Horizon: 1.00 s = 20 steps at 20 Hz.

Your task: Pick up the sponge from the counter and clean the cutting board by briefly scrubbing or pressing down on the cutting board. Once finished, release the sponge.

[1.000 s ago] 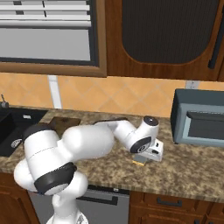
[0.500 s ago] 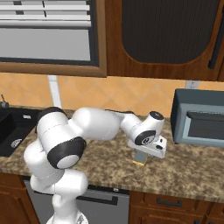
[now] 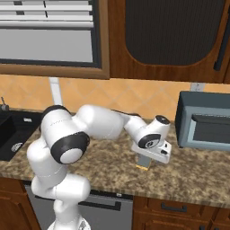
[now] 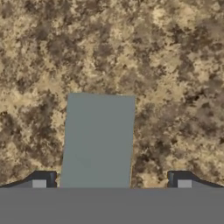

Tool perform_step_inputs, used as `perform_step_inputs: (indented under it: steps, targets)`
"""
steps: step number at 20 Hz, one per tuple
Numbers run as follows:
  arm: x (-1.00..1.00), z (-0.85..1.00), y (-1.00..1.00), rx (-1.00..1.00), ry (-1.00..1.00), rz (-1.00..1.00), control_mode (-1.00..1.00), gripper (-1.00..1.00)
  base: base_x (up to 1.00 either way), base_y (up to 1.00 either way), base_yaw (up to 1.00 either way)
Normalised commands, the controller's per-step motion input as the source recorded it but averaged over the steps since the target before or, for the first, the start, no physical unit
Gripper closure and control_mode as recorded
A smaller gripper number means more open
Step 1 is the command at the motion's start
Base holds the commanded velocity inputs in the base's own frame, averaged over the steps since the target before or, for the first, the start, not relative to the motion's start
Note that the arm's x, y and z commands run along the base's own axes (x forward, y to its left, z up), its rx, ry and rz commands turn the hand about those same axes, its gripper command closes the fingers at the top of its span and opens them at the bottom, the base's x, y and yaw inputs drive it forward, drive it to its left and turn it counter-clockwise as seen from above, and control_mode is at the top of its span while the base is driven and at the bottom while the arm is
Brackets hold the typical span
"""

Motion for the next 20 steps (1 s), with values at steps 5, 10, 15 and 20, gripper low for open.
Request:
perform_step_inputs:
  steps: [5, 10, 15, 20]
  targets:
    - [0.00, -0.06, 0.20, 0.00, 0.00, 0.00, -1.00, -1.00, 0.00, 0.00, 0.00]
    - [0.00, -0.19, 0.08, 0.00, 0.00, 0.00, -1.00, -1.00, 0.00, 0.00, 0.00]
    - [0.00, -0.19, 0.15, 0.00, 0.00, 0.00, -1.00, -1.00, 0.00, 0.00, 0.00]
    - [0.00, -0.26, 0.01, 0.00, 0.00, 0.00, -1.00, -1.00, 0.00, 0.00, 0.00]
